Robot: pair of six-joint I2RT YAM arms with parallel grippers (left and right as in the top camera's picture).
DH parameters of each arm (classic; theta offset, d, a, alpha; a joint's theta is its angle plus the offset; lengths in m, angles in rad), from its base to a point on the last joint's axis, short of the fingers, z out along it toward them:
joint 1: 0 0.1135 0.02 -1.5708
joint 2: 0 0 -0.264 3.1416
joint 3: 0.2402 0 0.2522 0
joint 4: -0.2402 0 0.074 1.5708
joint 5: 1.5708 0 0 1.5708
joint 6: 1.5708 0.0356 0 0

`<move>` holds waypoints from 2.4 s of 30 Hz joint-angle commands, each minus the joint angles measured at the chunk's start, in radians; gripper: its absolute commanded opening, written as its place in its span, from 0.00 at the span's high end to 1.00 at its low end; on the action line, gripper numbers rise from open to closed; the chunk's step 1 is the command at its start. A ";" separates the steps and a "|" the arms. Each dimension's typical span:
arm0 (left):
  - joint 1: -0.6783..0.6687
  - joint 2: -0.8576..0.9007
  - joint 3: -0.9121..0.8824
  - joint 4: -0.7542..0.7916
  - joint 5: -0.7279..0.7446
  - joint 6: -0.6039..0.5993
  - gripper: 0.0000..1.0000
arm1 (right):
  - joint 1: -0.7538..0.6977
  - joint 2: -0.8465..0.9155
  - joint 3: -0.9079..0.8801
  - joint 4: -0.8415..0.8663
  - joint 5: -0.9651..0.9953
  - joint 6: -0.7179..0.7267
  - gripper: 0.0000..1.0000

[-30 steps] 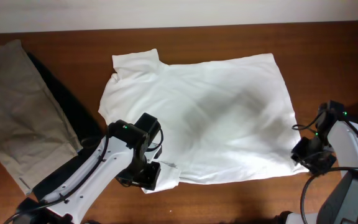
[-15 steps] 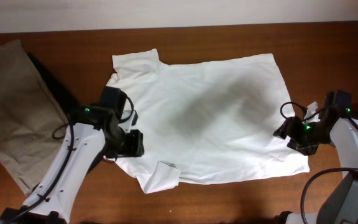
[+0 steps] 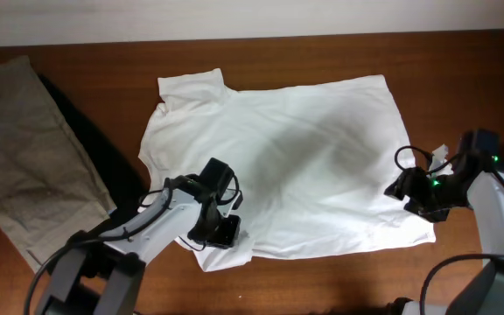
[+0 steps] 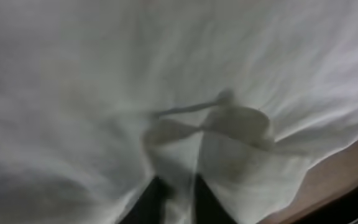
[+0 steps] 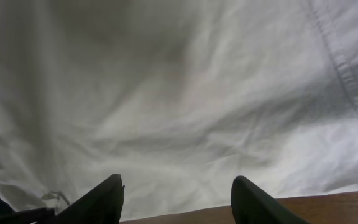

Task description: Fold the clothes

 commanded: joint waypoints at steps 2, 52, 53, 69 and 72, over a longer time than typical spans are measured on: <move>-0.001 -0.015 0.140 -0.168 -0.026 -0.001 1.00 | -0.002 -0.035 0.016 -0.008 0.019 -0.014 0.40; -0.306 0.190 0.369 -0.238 -0.891 0.185 0.96 | -0.002 -0.035 0.015 -0.064 0.127 0.024 0.38; -0.297 0.190 0.380 -0.237 -0.899 0.185 0.95 | -0.002 -0.035 0.015 -0.064 0.127 0.024 0.38; -0.217 0.183 0.446 -0.230 -0.613 0.193 0.44 | -0.014 0.016 -0.133 -0.011 0.400 0.256 0.40; -0.217 0.173 0.570 -0.304 -0.600 0.193 0.43 | -0.113 0.016 -0.133 -0.017 0.396 0.251 0.40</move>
